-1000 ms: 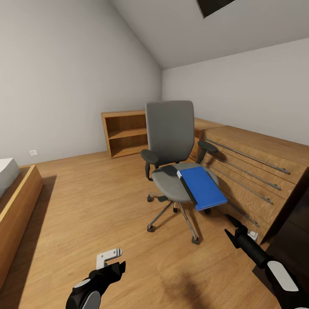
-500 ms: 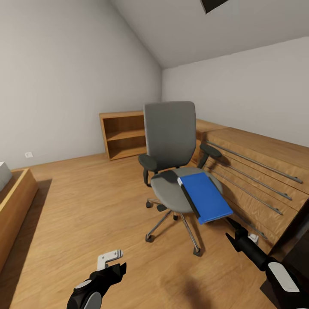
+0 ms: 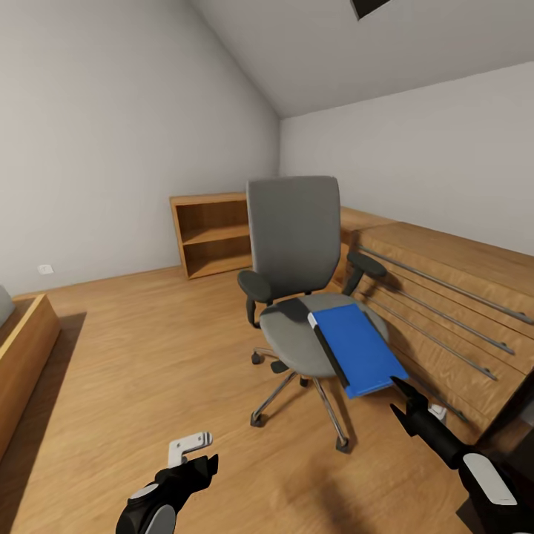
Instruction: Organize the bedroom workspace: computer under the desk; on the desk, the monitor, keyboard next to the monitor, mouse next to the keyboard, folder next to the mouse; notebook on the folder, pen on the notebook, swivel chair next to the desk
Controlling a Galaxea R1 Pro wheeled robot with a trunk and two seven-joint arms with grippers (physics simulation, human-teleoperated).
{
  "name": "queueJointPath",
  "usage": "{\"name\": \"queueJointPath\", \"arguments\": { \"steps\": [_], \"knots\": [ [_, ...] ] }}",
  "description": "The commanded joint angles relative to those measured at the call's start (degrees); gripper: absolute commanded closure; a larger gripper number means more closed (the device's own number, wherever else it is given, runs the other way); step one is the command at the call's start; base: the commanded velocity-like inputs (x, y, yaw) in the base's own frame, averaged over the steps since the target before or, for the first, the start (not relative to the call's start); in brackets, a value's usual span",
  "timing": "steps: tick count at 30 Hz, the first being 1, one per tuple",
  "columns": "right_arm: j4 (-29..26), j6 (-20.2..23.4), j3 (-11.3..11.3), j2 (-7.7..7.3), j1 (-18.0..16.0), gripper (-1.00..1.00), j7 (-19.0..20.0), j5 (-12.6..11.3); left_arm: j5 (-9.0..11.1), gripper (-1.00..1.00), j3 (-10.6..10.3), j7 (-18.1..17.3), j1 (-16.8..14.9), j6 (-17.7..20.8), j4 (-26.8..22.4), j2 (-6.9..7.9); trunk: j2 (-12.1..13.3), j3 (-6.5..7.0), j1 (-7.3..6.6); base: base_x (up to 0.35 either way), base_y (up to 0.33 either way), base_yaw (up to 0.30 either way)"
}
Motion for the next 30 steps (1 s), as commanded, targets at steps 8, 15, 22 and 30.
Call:
{"name": "queueJointPath", "arguments": {
  "steps": [8, 15, 22, 30],
  "knots": [
    [0.04, 0.46, -0.12, 0.03, -0.04, -1.00, 0.02, -0.24, 0.65, -1.00, -0.06, 0.69, -0.04, 0.08, -0.03, -0.03, -0.02, -0.05, -0.01, 0.150, 0.043, 0.000],
    [0.04, 0.46, -0.09, 0.09, -0.04, -1.00, 0.02, -0.21, 0.68, -1.00, -0.06, 0.60, -0.04, 0.11, -0.02, -0.01, -0.02, -0.05, -0.01, 0.047, 0.010, 0.000],
    [0.04, 0.45, -0.09, 0.10, -0.04, -1.00, 0.02, -0.21, 0.68, -1.00, -0.06, 0.63, -0.04, 0.11, -0.02, 0.00, -0.02, -0.05, -0.01, 0.006, 0.001, 0.000],
    [0.03, 0.44, -0.08, 0.10, -0.04, -1.00, 0.02, -0.21, 0.68, -1.00, -0.06, 0.65, -0.04, 0.11, -0.02, -0.03, -0.02, -0.05, -0.01, 0.074, 0.039, 0.000]
  ]
}}
